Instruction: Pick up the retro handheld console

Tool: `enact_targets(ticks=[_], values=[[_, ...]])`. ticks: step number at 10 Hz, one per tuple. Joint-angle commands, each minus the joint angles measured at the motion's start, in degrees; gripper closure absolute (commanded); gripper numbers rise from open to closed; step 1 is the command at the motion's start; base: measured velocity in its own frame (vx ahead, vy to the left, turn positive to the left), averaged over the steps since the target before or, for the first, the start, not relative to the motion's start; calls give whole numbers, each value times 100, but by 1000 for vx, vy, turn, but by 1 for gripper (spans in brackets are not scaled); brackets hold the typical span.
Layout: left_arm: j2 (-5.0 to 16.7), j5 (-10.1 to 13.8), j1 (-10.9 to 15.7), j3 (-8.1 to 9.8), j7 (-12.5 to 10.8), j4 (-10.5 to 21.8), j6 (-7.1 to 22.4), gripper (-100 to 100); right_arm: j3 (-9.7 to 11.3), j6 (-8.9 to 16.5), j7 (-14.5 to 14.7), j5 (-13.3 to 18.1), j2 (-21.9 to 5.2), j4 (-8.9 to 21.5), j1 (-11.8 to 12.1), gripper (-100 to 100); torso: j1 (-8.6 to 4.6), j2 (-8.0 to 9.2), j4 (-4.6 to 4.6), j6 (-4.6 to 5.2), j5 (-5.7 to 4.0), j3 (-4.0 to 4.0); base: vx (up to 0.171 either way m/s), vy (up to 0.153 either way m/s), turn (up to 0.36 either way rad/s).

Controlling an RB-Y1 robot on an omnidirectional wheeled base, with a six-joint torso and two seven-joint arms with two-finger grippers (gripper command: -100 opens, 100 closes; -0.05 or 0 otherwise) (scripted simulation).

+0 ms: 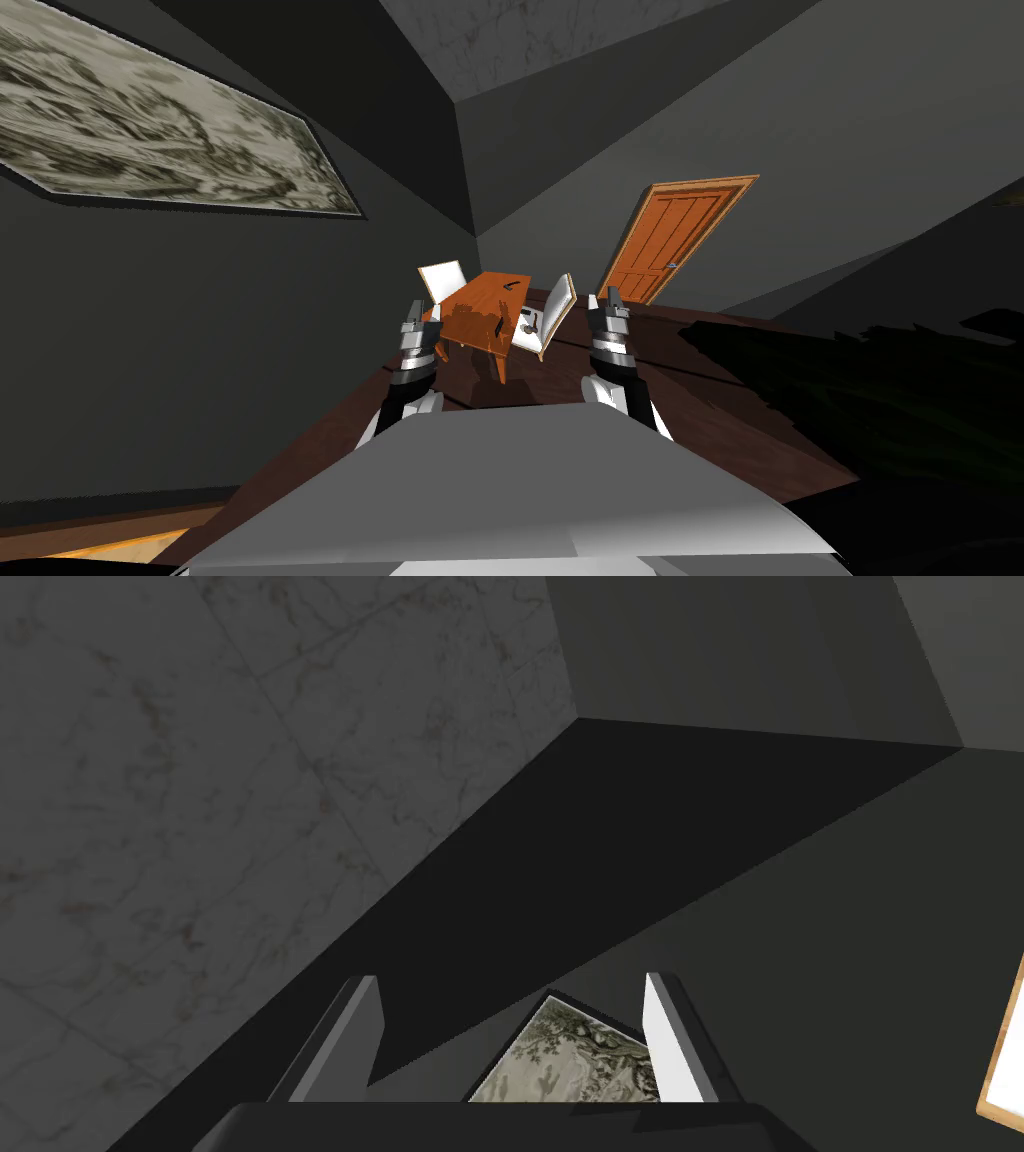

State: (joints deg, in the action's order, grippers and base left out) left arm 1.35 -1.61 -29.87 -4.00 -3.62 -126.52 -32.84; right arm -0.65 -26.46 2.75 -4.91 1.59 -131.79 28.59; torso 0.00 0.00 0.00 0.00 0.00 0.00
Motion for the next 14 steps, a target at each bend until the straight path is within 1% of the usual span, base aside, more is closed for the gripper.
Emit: enact_targets(ticks=[1, 3, 4, 5, 6, 7, 8, 9, 10, 11, 12, 13, 14], values=[[198, 34, 91, 37, -105, 65, 256, -100, 0, 0, 0, 0, 0, 0, 0, 0, 0, 0, 0, 0, 0, 0, 0, -53, 36], [379, 85, 223, 92, -259, 168, 567, -100, 1, 0, 0, 0, 1, 0, 0, 0, -31, -6, -1, 0, -6, -4, 18, -93, 44], [379, 85, 223, 92, -259, 168, 634, -100, 1, 0, 0, 0, 1, 0, 0, 0, -33, -8, -2, 0, -7, -5, 2, -61, 15], [464, 118, 308, 128, -359, 237, 828, -100, 1, 0, 0, 0, 1, 0, 0, 0, -25, -4, -1, 0, -6, -2, -1, -63, 33], [464, 118, 308, 128, -359, 237, 876, -100, 1, 0, 0, 0, 1, 0, 0, 0, -24, -3, -1, 0, -5, -2, 4, -52, 15], [546, 156, 404, 169, -472, 317, 1108, -100, 0, 0, 0, 0, 0, 0, 0, 0, -20, -2, -1, 0, -5, -1, 8, -70, 28], [546, 156, 404, 169, -472, 317, 1150, -100, 1, 0, 0, 0, 1, 0, 0, 0, -25, -5, -1, 0, -5, -3, 2, -63, 21], [624, 200, 509, 215, -598, 408, 1374, -100, 1, 0, 0, 0, 1, 0, 0, 0, -24, -3, -1, 0, -6, -2, 13, -75, 33], [624, 200, 509, 215, -598, 408, 1454, -100, 1, 0, 0, 0, 1, 0, 0, 0, -28, -6, -1, 0, -6, -3, 12, -66, 20], [698, 248, 623, 265, -737, 510, 1638, -100, 1, 0, 0, 0, 1, 0, 0, 0, -25, -6, -1, 0, -6, -4, 12, -81, 27], [698, 248, 623, 265, -737, 510, 1784, -100, 1, 0, 0, 0, 1, 0, 0, 0, -30, -7, -2, 0, -6, -4, 12, -71, 22], [771, 302, 745, 320, -887, 621, 1931, -100, 1, 0, 0, 0, 1, 0, 0, 0, -26, -6, -2, 0, -6, -4, 19, -80, 32], [771, 302, 745, 320, -887, 621, 2070, -100, 1, 0, 0, 0, 1, 0, 0, 0, -29, -9, -2, 0, -7, -5, 9, -76, 21]])
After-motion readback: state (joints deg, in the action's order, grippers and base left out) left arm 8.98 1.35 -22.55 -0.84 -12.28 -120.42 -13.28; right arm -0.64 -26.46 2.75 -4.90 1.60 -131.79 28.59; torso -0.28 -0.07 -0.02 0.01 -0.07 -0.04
